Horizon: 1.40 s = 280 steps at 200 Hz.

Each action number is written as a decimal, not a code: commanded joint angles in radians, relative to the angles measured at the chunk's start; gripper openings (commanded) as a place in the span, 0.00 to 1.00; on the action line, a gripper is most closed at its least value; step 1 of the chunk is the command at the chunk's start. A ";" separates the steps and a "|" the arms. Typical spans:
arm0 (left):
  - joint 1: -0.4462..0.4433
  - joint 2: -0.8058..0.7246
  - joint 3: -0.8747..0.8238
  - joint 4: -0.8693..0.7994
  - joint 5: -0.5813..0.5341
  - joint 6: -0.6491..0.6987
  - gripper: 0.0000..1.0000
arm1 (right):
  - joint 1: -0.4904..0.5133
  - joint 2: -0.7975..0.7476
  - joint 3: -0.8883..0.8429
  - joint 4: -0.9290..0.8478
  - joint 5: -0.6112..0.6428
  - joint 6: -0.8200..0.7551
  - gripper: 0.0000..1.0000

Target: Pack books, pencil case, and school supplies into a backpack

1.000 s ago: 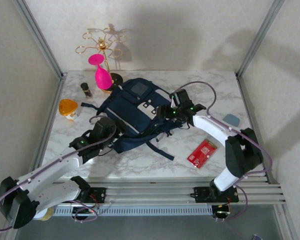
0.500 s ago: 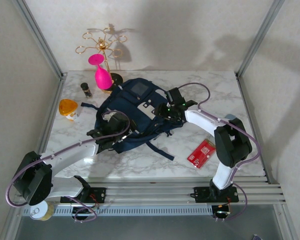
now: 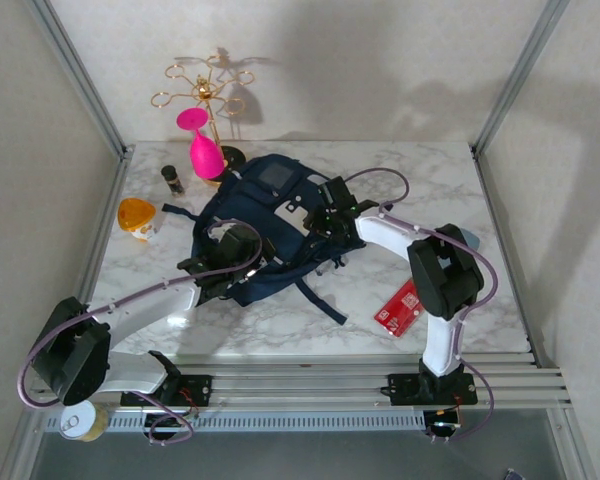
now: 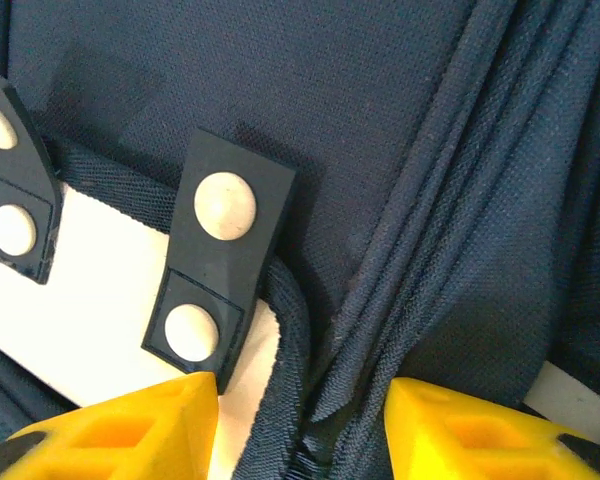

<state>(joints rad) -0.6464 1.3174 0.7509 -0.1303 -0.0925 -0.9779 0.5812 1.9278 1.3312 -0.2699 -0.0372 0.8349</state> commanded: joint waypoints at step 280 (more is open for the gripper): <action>-0.004 0.074 0.035 0.178 0.082 -0.064 0.62 | -0.097 -0.357 -0.363 0.482 -0.192 0.166 0.00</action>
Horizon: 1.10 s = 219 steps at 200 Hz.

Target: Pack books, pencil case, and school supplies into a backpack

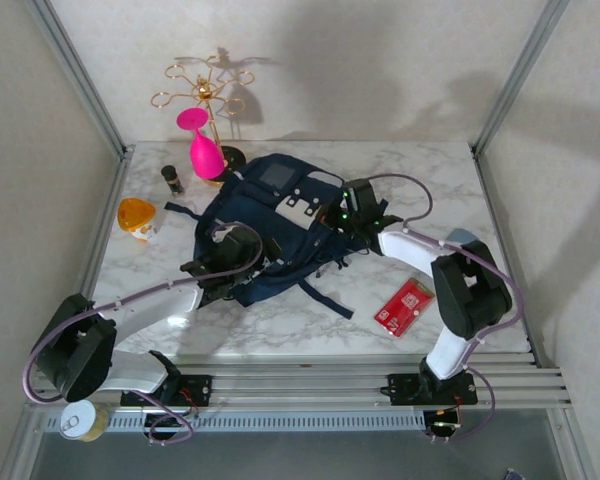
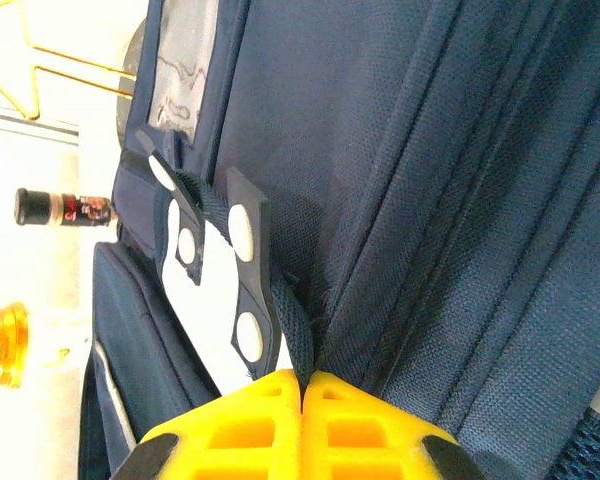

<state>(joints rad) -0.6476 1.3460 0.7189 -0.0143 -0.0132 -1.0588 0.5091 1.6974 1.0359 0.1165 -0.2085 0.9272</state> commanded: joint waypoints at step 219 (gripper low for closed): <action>0.051 0.239 0.402 -0.042 0.111 0.213 0.66 | 0.082 -0.341 -0.304 0.310 0.183 0.340 0.00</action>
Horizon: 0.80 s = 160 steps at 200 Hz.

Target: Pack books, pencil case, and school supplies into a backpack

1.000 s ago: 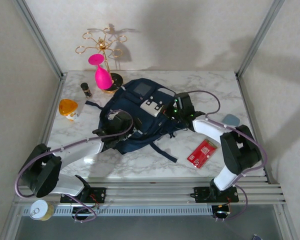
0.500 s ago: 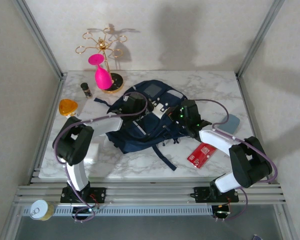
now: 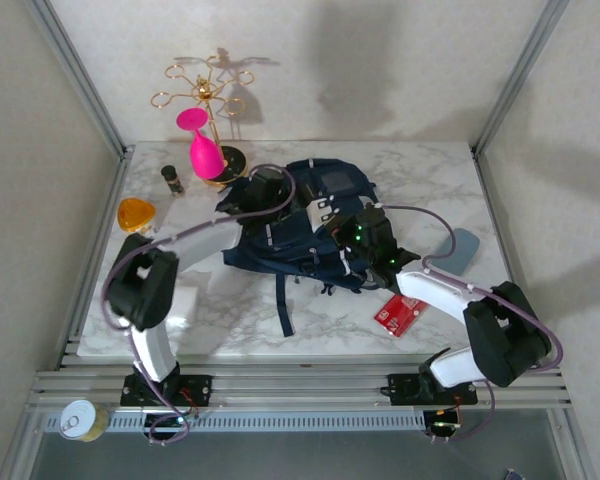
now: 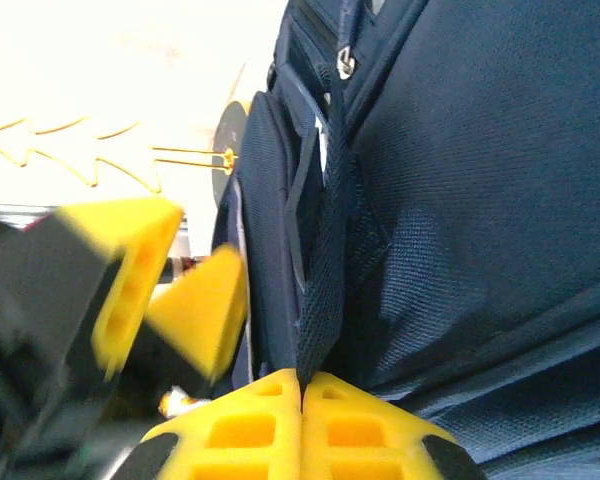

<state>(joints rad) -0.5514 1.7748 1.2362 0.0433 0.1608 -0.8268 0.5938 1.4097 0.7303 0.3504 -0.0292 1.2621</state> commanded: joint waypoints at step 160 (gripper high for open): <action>-0.352 -0.132 -0.105 -0.245 -0.173 -0.104 0.46 | -0.018 -0.101 -0.007 0.096 -0.085 0.090 0.00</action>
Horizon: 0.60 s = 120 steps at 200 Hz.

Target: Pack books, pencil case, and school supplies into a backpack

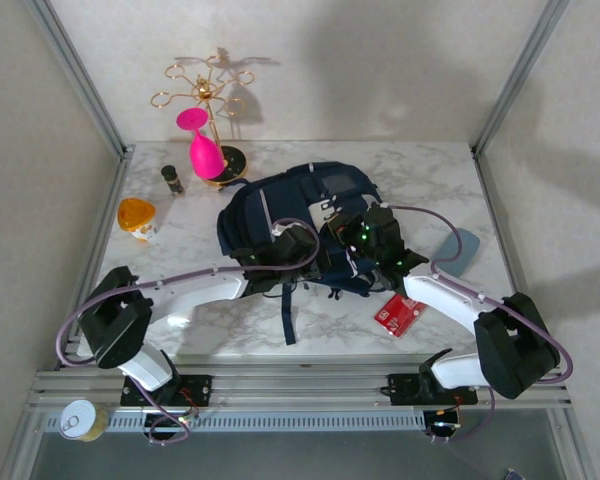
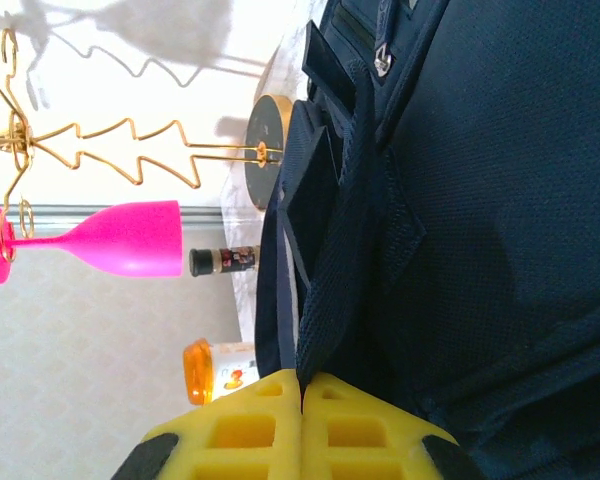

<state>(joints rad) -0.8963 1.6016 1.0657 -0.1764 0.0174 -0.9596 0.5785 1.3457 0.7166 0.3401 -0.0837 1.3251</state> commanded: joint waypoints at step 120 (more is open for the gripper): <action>-0.012 0.199 0.163 -0.041 -0.165 -0.089 0.22 | -0.003 -0.041 -0.019 0.134 -0.017 0.047 0.00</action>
<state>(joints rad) -0.9001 1.7741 1.1992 -0.1963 -0.0589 -0.9977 0.5785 1.3457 0.6949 0.3630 -0.0902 1.3582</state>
